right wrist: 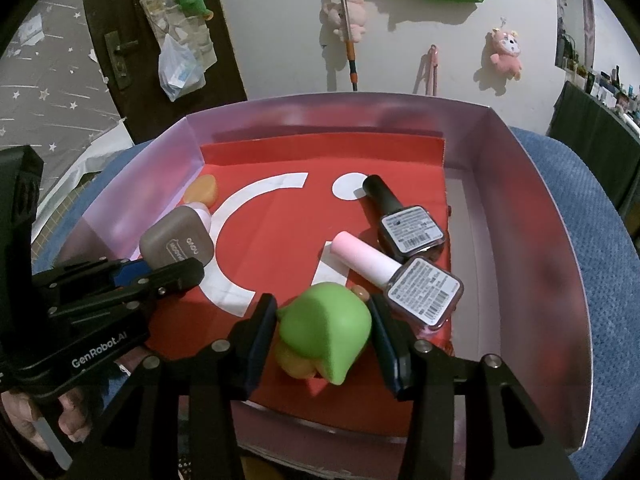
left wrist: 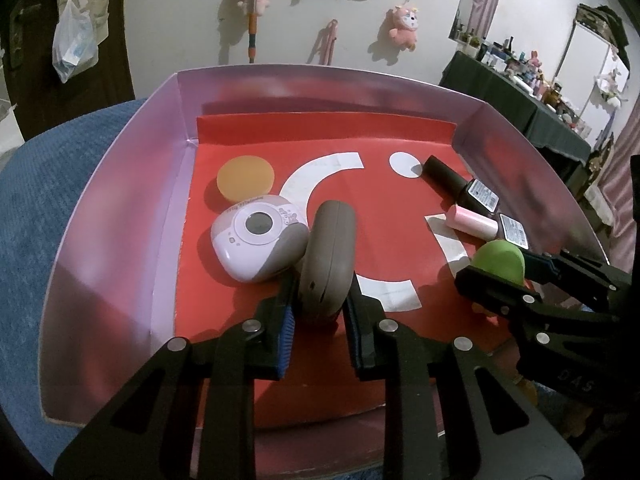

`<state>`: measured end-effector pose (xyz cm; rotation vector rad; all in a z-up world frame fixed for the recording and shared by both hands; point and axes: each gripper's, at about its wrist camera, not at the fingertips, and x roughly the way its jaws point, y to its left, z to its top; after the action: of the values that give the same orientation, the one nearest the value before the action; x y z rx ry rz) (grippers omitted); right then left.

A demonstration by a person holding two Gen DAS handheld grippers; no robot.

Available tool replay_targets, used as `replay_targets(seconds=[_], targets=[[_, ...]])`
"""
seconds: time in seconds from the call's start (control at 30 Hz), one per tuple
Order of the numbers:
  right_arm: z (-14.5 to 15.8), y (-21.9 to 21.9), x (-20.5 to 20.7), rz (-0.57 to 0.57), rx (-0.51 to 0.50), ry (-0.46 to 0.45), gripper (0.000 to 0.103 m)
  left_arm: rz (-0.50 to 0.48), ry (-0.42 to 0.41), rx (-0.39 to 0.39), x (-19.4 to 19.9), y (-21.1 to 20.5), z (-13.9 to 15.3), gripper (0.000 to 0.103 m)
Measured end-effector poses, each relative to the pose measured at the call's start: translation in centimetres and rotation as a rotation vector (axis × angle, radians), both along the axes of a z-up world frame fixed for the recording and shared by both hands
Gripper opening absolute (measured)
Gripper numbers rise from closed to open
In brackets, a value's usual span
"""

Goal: Organize rigid objects
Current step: 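Lower the eye shadow case and open the left gripper while the right gripper releases the figurine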

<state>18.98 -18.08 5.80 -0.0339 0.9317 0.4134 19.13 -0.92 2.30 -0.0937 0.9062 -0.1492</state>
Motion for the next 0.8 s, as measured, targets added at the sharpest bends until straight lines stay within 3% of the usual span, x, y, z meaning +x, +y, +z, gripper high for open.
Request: replay_targets(seconds=[0.33, 0.67, 0.77, 0.8], targets=[[0.2, -0.1, -0.2, 0.001, 0.011, -0.003, 0.050, 0.001, -0.003, 0.001, -0.2, 0.0, 0.5, 0.021], [0.9, -0.1, -1.4, 0.009, 0.018, -0.020, 0.064, -0.015, -0.021, -0.025, -1.6, 0.3, 1.1, 0.026], [1.2, -0.2, -1.8, 0.007, 0.024, -0.027, 0.066, -0.013, -0.027, -0.035, -2.0, 0.5, 1.4, 0.043], [1.3, -0.2, -1.9, 0.007, 0.026, -0.028, 0.066, -0.009, -0.030, -0.038, -2.3, 0.6, 1.5, 0.066]])
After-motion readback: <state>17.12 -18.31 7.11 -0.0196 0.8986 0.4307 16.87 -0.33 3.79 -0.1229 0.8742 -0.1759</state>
